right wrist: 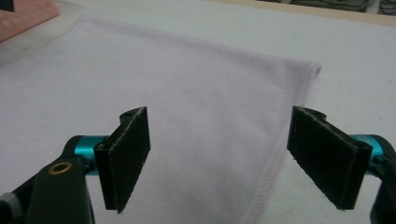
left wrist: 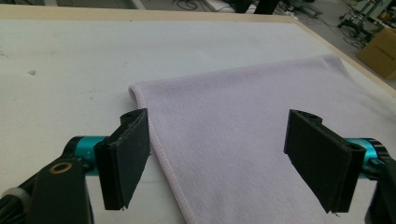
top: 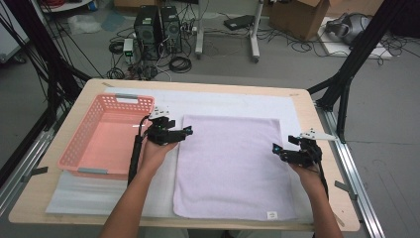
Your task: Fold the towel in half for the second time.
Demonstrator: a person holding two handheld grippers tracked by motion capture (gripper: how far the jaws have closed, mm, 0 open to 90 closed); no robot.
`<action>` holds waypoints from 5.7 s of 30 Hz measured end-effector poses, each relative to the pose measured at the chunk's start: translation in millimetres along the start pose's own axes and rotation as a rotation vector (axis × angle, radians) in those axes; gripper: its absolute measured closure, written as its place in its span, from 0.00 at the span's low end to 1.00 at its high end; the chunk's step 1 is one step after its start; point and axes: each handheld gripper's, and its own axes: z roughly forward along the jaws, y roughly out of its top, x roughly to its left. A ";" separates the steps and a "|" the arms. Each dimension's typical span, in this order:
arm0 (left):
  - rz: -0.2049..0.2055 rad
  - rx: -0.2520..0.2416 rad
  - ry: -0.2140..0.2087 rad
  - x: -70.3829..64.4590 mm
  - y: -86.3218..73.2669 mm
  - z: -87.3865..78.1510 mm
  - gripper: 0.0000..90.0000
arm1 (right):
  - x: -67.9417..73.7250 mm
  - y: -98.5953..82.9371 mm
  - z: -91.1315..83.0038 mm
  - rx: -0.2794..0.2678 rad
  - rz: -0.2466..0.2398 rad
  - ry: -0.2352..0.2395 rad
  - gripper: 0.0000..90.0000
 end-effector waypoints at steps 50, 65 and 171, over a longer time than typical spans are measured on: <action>0.029 0.130 0.128 10.5 -10.3 48.2 0.95 | -20.7 15.2 70.9 0.212 0.014 -0.097 0.91; -0.013 -0.018 0.059 -2.1 6.1 15.6 0.95 | -17.7 20.7 36.6 0.070 0.015 -0.088 0.92; 0.100 0.010 -0.119 -59.4 -78.5 -90.9 0.94 | 49.0 -36.6 -74.7 0.010 -0.034 -0.059 0.92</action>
